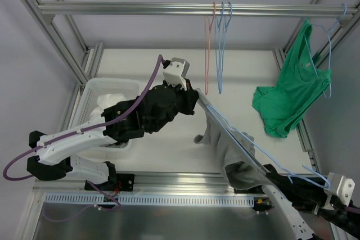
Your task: Remove the tank top from the hanger
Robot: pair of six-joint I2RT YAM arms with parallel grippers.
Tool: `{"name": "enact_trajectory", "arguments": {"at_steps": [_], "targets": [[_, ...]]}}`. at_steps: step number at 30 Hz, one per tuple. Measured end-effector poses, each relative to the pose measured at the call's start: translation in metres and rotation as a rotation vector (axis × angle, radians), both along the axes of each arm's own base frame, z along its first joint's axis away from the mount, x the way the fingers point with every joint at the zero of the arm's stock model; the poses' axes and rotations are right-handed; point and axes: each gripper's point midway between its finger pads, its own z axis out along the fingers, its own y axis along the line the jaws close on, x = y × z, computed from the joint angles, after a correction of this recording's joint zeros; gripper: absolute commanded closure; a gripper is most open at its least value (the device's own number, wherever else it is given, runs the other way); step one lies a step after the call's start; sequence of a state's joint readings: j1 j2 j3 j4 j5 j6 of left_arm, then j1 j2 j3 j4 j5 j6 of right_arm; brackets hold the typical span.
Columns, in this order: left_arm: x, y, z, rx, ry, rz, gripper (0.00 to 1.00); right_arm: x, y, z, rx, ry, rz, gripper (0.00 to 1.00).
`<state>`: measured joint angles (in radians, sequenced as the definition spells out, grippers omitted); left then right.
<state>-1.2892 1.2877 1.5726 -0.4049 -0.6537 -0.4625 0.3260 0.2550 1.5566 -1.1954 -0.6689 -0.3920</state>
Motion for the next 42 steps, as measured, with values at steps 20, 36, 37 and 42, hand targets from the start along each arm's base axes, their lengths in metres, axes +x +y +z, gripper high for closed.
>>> {"name": "enact_trajectory", "arguments": {"at_steps": [20, 36, 37, 42], "targets": [[-0.144, -0.068, -0.166, 0.173, 0.101, -0.606, 1.00, 0.204, 0.012, 0.075, 0.633, 0.010, -0.341, 1.00], [-0.031, 0.091, -0.225, 0.109, 0.293, 0.143, 0.91, 0.159, -0.054, -0.021, 0.147, 0.293, -0.715, 1.00], [-0.032, 0.090, -0.225, 0.112, 0.297, 0.138, 0.90, 0.164, -0.054, -0.029, 0.110, 0.327, -0.725, 1.00], [-0.036, 0.083, -0.243, 0.188, 0.322, 0.106, 0.10, 0.202, -0.046, -0.048, -0.025, 0.446, -0.754, 1.00]]}}
